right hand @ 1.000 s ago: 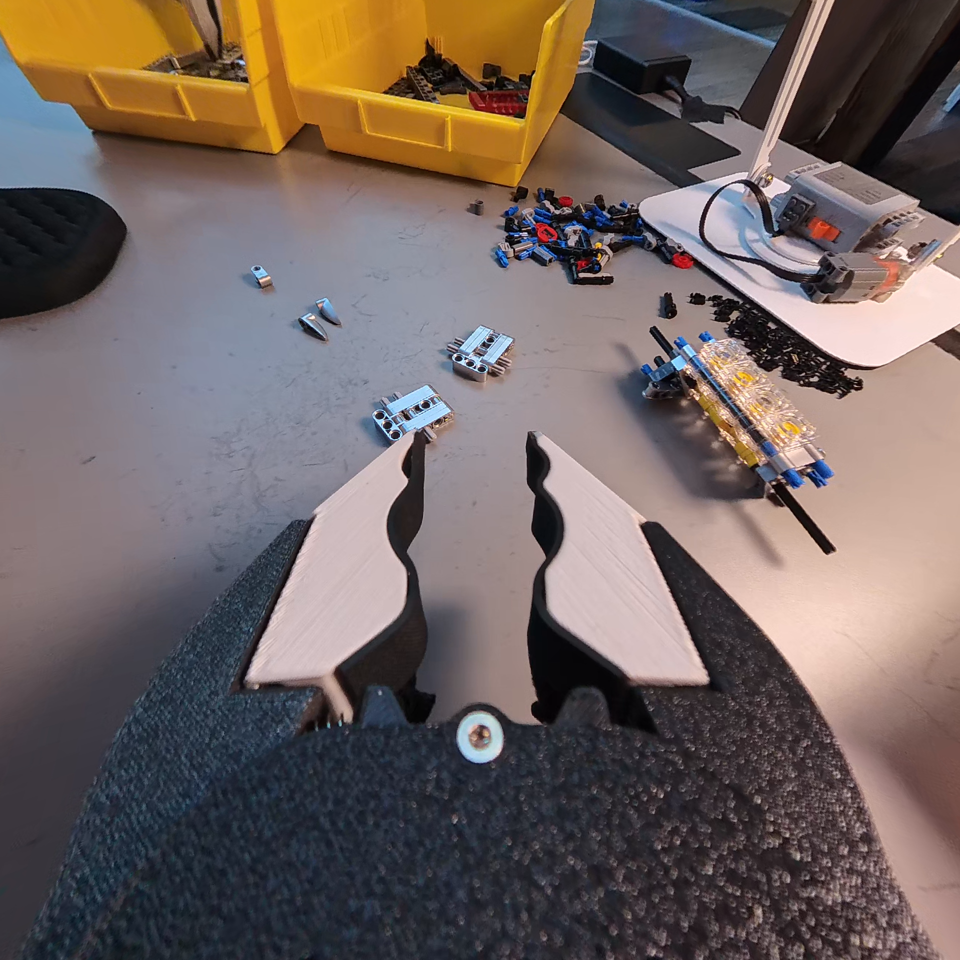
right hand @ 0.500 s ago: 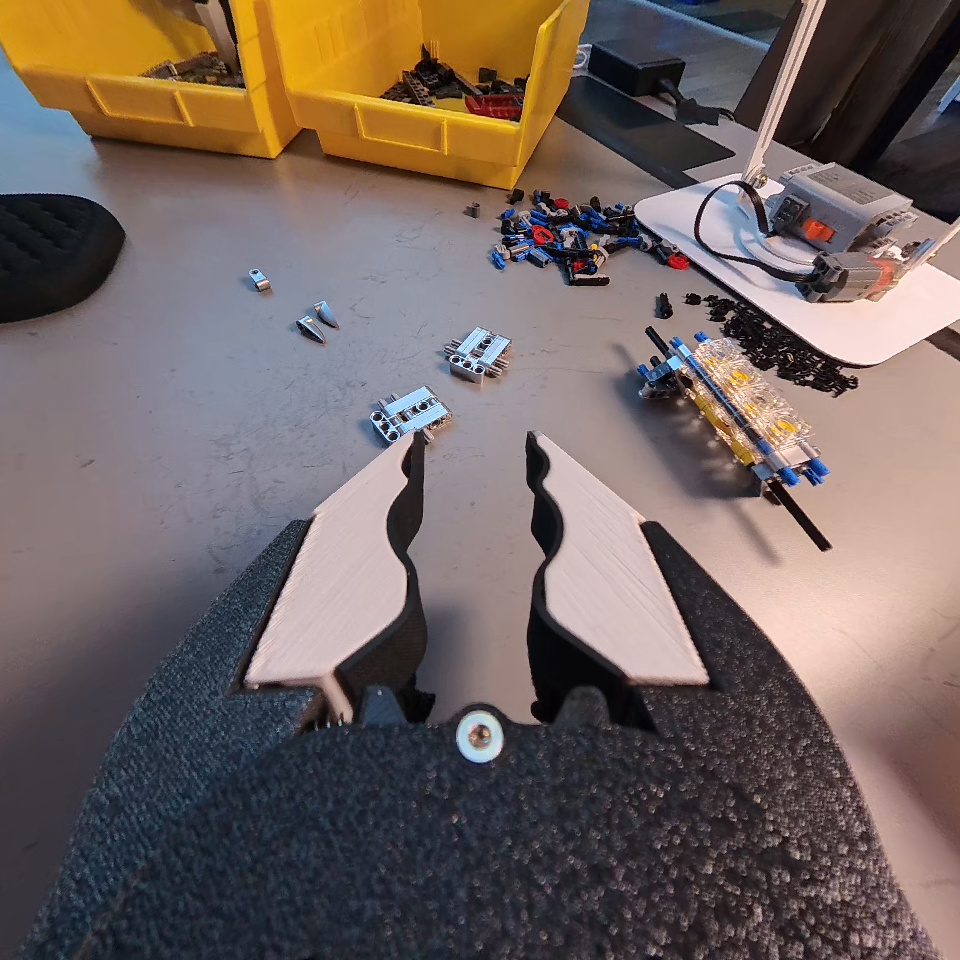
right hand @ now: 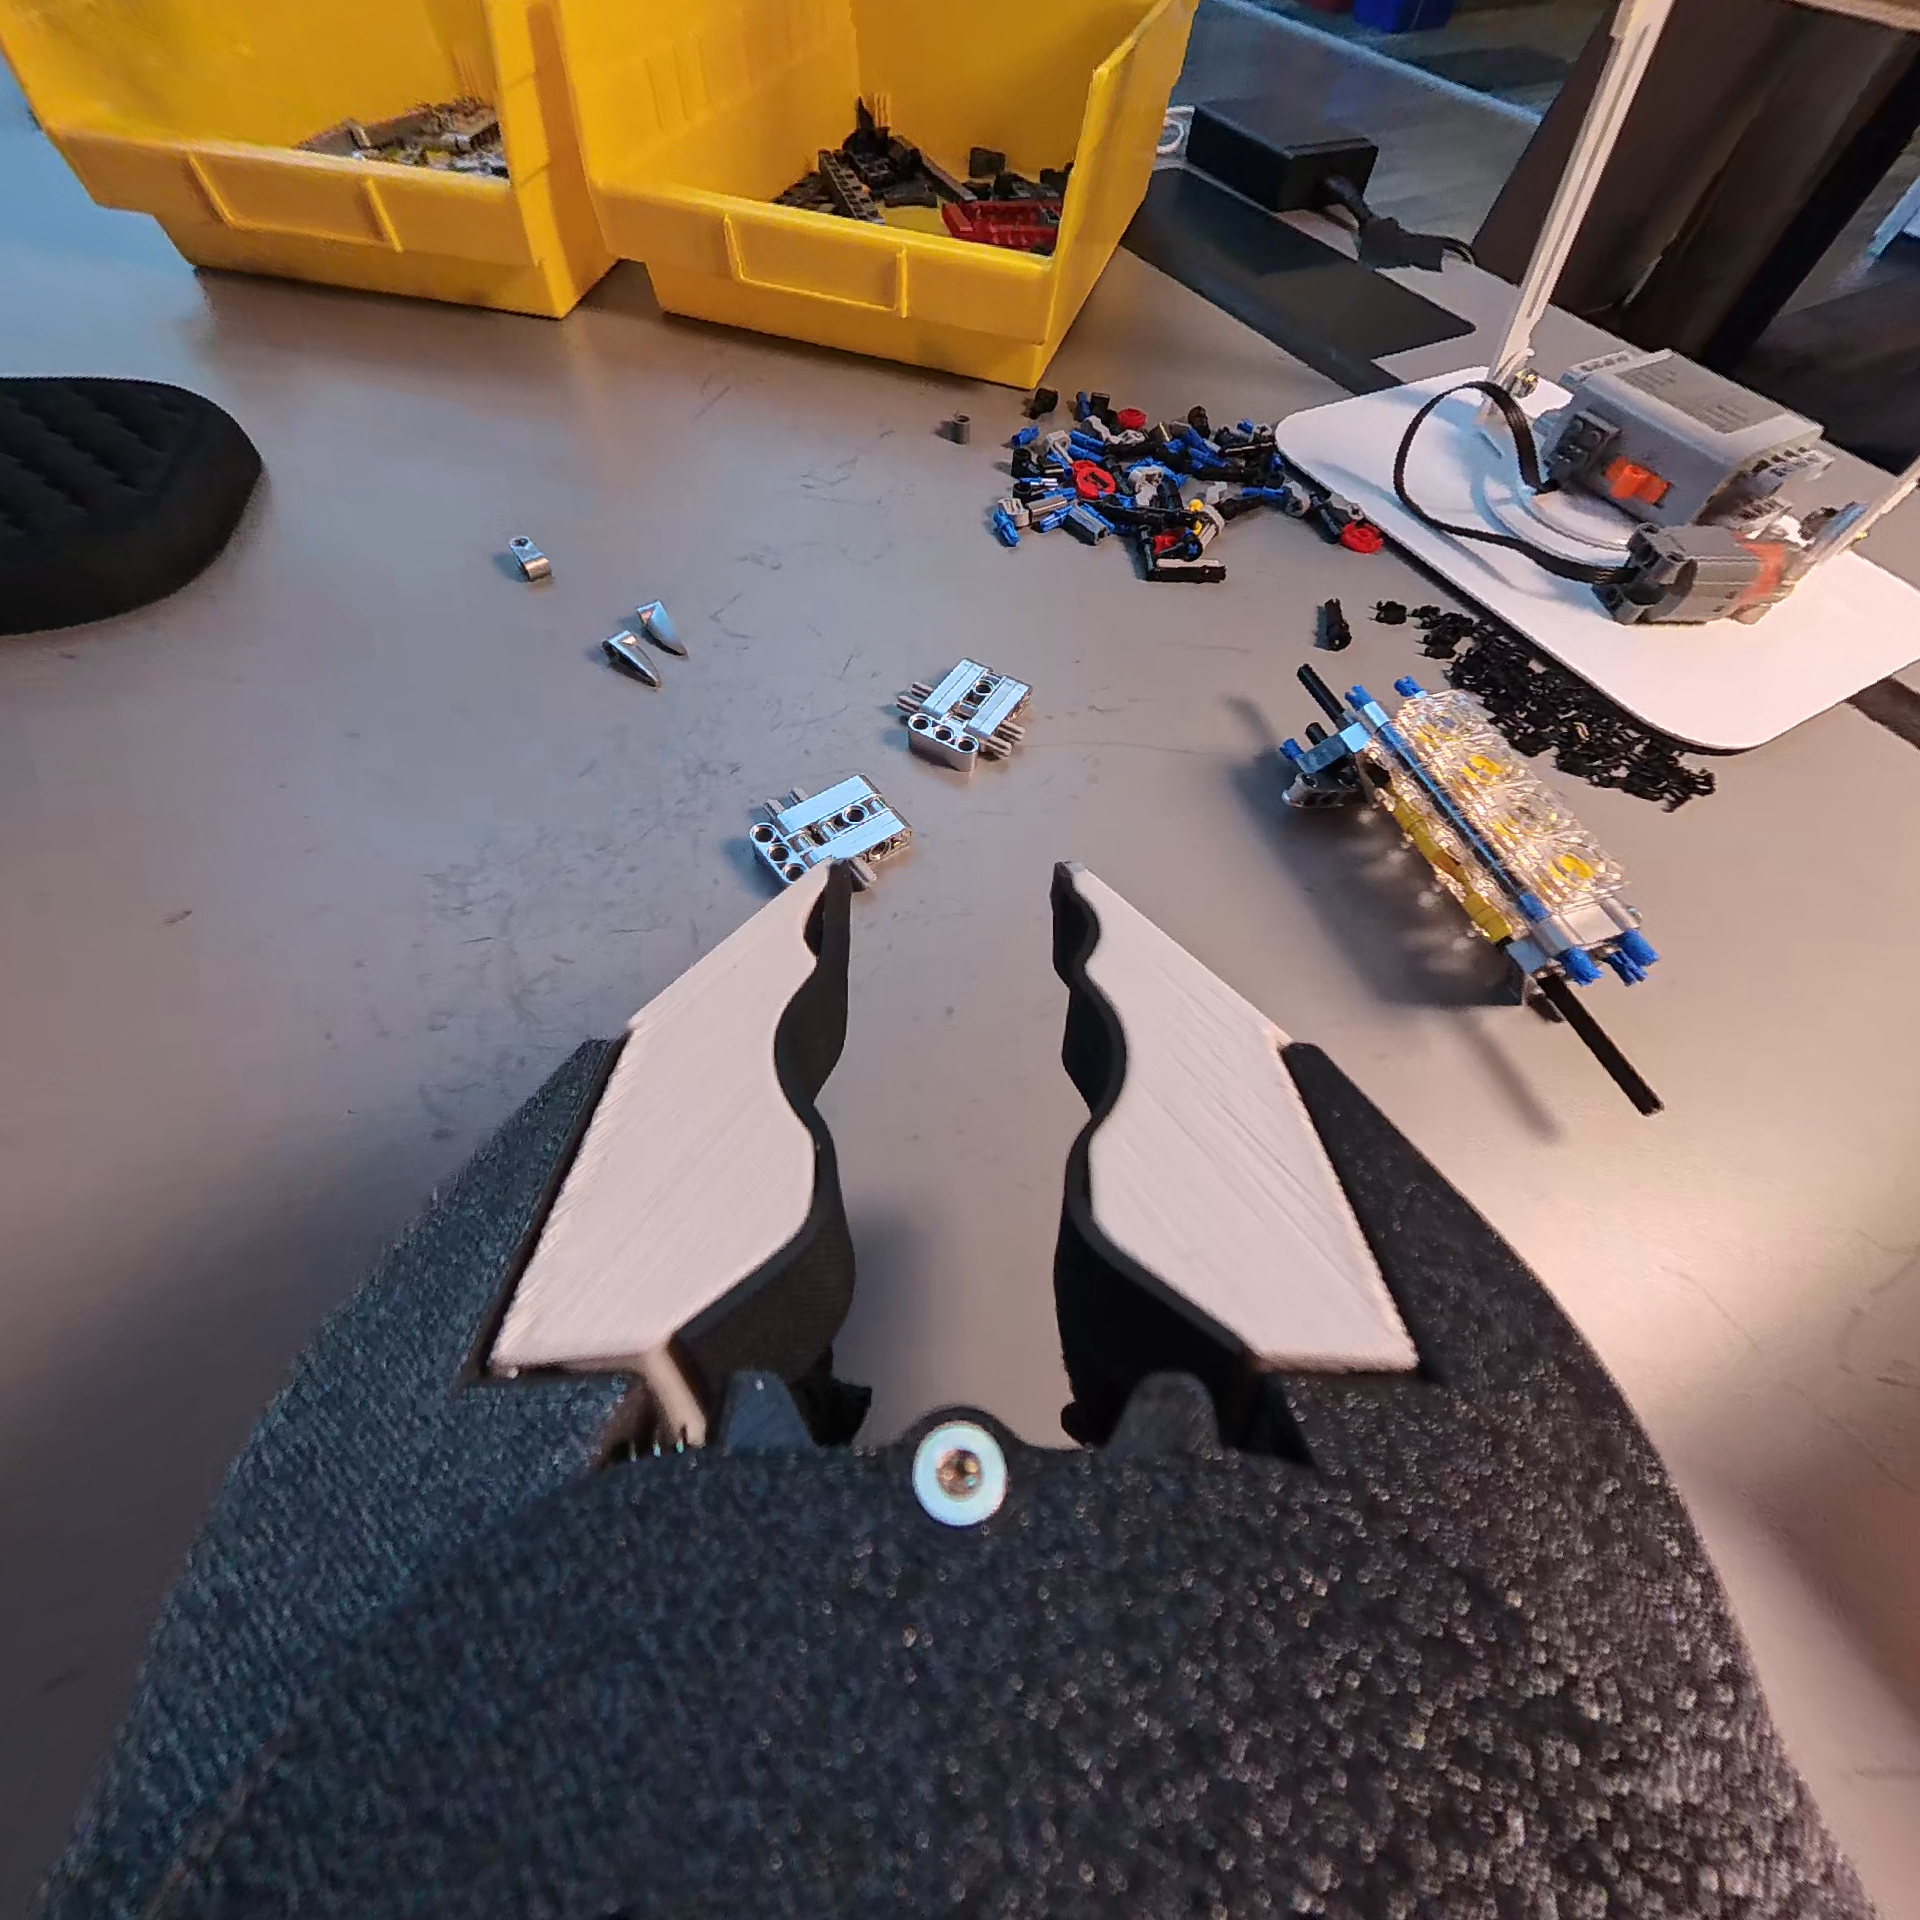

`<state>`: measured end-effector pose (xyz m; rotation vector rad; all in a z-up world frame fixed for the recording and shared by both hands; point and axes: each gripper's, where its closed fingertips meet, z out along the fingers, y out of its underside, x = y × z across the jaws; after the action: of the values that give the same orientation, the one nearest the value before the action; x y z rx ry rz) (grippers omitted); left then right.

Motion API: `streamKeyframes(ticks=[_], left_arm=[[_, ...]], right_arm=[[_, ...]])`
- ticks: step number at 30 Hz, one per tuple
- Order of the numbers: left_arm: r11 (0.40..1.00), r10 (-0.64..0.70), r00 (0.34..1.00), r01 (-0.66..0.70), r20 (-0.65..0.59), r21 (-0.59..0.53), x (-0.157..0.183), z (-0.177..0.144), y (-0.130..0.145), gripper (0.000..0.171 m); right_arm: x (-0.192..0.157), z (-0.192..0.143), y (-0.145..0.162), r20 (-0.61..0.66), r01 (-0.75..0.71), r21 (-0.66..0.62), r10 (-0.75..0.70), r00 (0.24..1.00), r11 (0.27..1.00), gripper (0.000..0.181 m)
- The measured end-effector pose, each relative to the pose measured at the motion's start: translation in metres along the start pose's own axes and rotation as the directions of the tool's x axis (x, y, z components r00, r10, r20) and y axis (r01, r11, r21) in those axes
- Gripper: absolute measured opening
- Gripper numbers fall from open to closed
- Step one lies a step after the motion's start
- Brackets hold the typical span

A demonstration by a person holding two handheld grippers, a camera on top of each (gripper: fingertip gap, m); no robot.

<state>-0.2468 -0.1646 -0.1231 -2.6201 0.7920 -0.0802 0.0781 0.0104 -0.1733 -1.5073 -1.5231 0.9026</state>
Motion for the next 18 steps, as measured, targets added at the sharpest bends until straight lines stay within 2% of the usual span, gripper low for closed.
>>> streamKeyframes(ticks=[3, 6, 8, 11, 18], left_arm=[[0.977, 0.197, 0.977, -0.189, -0.078, 0.094, 0.074, 0.043, -0.060, 0.007], [0.957, 0.276, 0.946, -0.254, -0.171, 0.141, 0.115, 0.093, -0.093, 0.007], [0.955, 0.292, 0.939, -0.276, -0.181, 0.112, 0.117, 0.122, -0.101, 0.007], [0.949, 0.315, 0.931, -0.305, -0.182, 0.085, 0.115, 0.145, -0.110, 0.007], [0.953, 0.302, 0.936, -0.296, -0.181, 0.058, 0.110, 0.158, -0.111, 0.014]], right_arm=[[-0.001, 0.000, 0.000, 0.003, 0.008, 0.003, -0.008, 1.000, 1.000, 0.038], [-0.001, -0.003, -0.003, -0.001, 0.005, 0.024, -0.005, 1.000, 1.000, 0.038], [0.001, -0.005, -0.005, -0.002, -0.006, 0.042, 0.006, 1.000, 0.999, 0.038], [0.004, -0.009, -0.009, -0.005, -0.023, 0.072, 0.023, 1.000, 0.997, 0.038], [-0.001, -0.010, -0.009, 0.007, 0.000, 0.075, -0.001, 1.000, 0.997, 0.038]])
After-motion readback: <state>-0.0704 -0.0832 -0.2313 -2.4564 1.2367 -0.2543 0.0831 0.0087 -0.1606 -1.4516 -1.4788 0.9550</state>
